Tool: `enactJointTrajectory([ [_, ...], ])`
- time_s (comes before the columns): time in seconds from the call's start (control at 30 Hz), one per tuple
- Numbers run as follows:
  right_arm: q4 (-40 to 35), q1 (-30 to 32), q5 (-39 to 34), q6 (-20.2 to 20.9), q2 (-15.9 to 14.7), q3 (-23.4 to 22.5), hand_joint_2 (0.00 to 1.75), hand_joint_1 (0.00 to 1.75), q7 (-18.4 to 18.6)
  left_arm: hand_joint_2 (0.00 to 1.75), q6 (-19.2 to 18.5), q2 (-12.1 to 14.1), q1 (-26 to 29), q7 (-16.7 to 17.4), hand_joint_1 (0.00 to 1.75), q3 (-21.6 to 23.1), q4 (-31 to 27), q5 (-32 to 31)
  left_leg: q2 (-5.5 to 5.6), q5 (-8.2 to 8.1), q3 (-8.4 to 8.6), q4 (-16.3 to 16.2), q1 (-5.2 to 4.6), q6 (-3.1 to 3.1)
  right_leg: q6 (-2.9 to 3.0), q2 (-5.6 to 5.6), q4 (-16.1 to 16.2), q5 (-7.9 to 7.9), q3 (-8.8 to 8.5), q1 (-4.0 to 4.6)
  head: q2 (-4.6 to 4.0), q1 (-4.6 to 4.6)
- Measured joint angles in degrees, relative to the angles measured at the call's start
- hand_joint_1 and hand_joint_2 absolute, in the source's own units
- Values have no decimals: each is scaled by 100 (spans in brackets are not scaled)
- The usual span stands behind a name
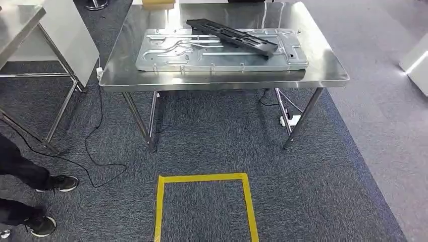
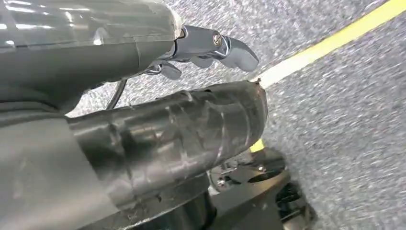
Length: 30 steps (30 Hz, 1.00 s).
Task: Take the parts from the cabinet and place them on the table.
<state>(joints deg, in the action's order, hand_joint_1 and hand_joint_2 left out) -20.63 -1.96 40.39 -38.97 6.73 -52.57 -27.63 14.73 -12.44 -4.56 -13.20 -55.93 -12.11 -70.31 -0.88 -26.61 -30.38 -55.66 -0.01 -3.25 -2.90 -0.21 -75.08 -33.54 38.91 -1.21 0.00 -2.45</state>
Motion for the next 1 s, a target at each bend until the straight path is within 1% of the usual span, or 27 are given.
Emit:
enactJointTrajectory([
  [0.03,50,-6,13,20,0,-4,0,0,28,0,0,0,-2,0,0,-4,0,0,-1,34,-85,-43,8,21,-10,-1,251,210,-225,-24,0,2],
  [0.07,113,-13,26,76,0,-11,0,0,83,0,2,0,-2,-2,0,-7,0,0,1,58,-170,-103,21,50,-25,-2,690,383,-553,-48,0,2],
  [0.1,168,-33,26,159,0,-19,0,0,137,0,2,0,-6,-4,0,-9,0,2,2,77,-245,-176,30,76,-40,-3,1269,419,-976,-75,0,2],
  [0.13,212,-67,24,230,7,-35,0,0,190,0,4,2,-8,-7,0,-9,0,0,8,78,-328,-257,-2,114,-44,9,1689,248,-1214,-61,0,-2],
  [0.17,258,-90,22,322,9,-61,0,0,265,0,7,0,-11,-11,0,-11,0,0,5,107,-357,-291,-5,159,58,45,1737,199,-1208,-18,0,18],
  [0.23,332,-84,55,391,22,-101,0,0,404,0,7,0,-13,-13,0,-22,0,0,6,182,-368,-282,3,237,135,28,1734,235,-1146,4,0,18],
  [0.27,367,-78,72,404,28,-111,0,0,446,0,7,2,-3,-11,0,-26,0,0,11,216,-381,-282,19,281,208,19,1756,285,-1092,-7,0,2],
  [0.3,398,-93,72,431,50,-131,0,0,468,0,7,2,8,-11,0,-33,0,0,27,133,-440,-355,51,310,288,-16,1769,348,-1043,-19,0,7],
  [0.33,408,-96,57,481,50,-144,0,0,483,0,9,2,10,-9,0,-33,0,2,36,-143,-528,-527,54,333,338,-9,1769,400,-976,-12,0,13],
  [0.4,426,-92,33,551,50,-168,0,0,535,0,7,2,22,-2,0,-35,0,0,36,-825,-775,-1352,60,364,383,-14,1767,504,-827,20,0,11],
  [0.43,448,-92,33,564,52,-186,0,0,576,0,7,2,20,0,0,-37,0,0,36,-1026,-870,-1751,60,365,391,-16,1762,558,-757,42,0,13],
  [0.47,465,-93,35,566,52,-197,0,0,610,0,7,2,19,0,0,-37,0,-2,37,-1062,-889,-2016,59,357,395,-20,1753,614,-676,61,0,11],
  [0.5,481,-92,35,570,61,-201,0,0,627,0,7,2,19,0,0,-37,0,-4,38,-933,-788,-2017,56,337,395,-21,1739,661,-614,76,0,13],
  [0.53,492,-94,35,581,72,-212,0,0,651,0,7,2,21,2,0,-37,0,-4,38,-695,-544,-1757,51,307,395,-21,1726,701,-548,87,0,11],
  [0.57,500,-94,33,605,85,-236,0,0,653,0,7,2,17,0,0,-39,0,-4,39,-479,-209,-1307,39,272,387,-15,1704,737,-512,98,0,13],
  [0.6,509,-95,33,614,94,-249,0,0,653,0,7,4,8,-2,0,-41,0,-4,42,-363,165,-765,10,219,378,-10,1686,768,-482,105,0,13],
  [0.63,518,-95,28,629,127,-251,0,0,653,0,7,15,-6,-7,0,-42,-2,-4,46,-457,464,-269,-26,140,361,-15,1671,795,-457,97,0,11],
  [0.67,522,-99,24,649,149,-260,0,0,653,0,7,20,-16,-13,0,-44,-2,-4,39,-507,609,-7,-36,125,318,-14,1662,837,-432,109,0,11],
  [0.73,533,-104,24,658,151,-286,0,0,653,0,7,22,-25,-26,0,-50,-2,-4,41,-504,526,10,-65,113,250,-34,1675,928,-400,82,0,13],
  [0.77,537,-105,22,671,160,-286,0,0,653,0,7,22,-23,-31,0,-52,-2,-2,40,-456,509,34,-68,71,214,-35,1698,971,-404,86,0,9],
  [0.8,540,-103,4,689,160,-295,0,0,653,0,7,17,-12,-33,0,-59,-2,-2,14,-347,502,123,10,22,177,-26,1649,933,-386,92,0,9],
  [0.83,540,-102,-24,730,160,-308,0,0,651,0,7,20,-10,-33,0,-61,-2,2,2,-296,458,136,-2,-12,154,-7,1543,721,-346,83,0,7],
  [0.87,540,-103,-52,780,160,-332,0,0,651,0,7,20,-15,-37,0,-63,-2,0,-3,-246,390,130,-4,-63,140,2,1233,360,-245,73,0,4],
  [0.9,542,-101,-63,796,160,-341,0,0,649,0,7,20,-16,-39,0,-66,-2,0,-2,-198,314,117,-7,-69,112,5,795,25,-117,62,0,2],
  [0.93,548,-101,-74,798,162,-345,0,0,645,0,4,15,-11,-42,0,-66,-2,0,-5,-149,238,101,-14,-65,83,9,341,-211,10,49,0,4],
  [0.97,551,-101,-77,813,162,-345,0,0,645,0,2,15,-9,-44,0,-68,-2,2,-14,-107,151,70,-15,-56,58,9,14,-274,77,35,0,4],
  [1.0,553,-101,-88,835,162,-347,0,0,636,0,2,15,-7,-42,0,-72,0,2,-15,-73,95,33,-12,-40,38,8,-52,-171,29,17,0,4],
])
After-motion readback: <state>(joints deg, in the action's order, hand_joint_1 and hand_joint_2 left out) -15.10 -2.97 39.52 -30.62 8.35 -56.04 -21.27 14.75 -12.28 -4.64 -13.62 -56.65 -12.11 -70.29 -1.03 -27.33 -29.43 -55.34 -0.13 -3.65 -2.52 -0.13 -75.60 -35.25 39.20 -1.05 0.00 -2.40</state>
